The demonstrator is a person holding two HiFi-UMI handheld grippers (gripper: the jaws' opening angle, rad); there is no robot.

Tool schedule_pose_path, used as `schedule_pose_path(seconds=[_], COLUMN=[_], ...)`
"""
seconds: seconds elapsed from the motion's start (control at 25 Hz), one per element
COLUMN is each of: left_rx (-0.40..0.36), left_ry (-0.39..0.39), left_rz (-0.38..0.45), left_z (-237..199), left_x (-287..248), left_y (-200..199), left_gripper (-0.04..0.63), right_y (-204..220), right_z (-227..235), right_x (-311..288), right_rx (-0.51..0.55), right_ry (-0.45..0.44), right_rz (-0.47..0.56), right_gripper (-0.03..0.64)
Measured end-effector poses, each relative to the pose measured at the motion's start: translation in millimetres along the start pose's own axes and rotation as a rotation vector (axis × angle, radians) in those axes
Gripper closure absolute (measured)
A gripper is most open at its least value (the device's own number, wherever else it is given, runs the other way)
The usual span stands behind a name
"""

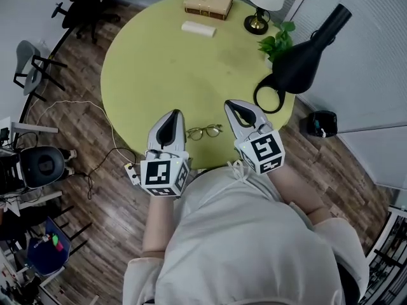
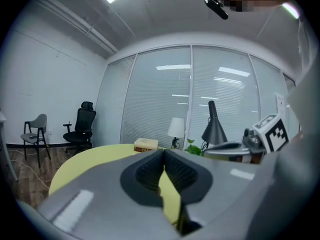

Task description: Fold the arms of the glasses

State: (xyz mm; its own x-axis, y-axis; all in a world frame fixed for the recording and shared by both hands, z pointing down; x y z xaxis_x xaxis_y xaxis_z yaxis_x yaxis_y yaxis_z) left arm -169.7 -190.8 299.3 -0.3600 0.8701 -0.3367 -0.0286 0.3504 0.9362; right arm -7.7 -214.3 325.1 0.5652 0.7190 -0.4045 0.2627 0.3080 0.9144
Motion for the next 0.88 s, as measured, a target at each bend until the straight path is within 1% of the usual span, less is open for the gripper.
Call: schedule_pose_path(seconds=[0.32,0.56,0.88], left_rx=[-0.002,-0.039,-0.023], left_ry=[-0.016,-0.023,-0.025], left_rz=[-0.001,0.002,0.001], left_z=[1.8,8.6,6.0], left_x=[0.0,-0.2,-5.1], left_y=[-0.2,-4.1,-6.4], left_gripper=[0.588,0.588,0.588], right_y=[-0.1,-0.3,-1.8], right_z=[-8.8,-9.2,-12.1], right_x=[0.9,4.1,-0.9], right_rx=[0.024,0.043,0.068], right_ry=[-0.003,0.029,0.025], right_rz=[-0.008,-0.019,-0.032], right_gripper=[0.620,0.620,0.618])
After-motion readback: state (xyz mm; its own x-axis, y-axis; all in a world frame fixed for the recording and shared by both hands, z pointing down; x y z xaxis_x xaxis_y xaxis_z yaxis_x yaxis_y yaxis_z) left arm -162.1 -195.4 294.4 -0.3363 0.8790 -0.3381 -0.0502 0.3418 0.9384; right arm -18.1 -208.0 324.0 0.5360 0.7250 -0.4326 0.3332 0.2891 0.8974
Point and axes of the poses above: the fingertips, and each gripper's own axes: x backward along the fingers, z to its right, y out of its underside, the point moved 4 cm from there along x, backward along the fingers, and after that the axes turned 8 degrees about -z, right-handed, at the moved point
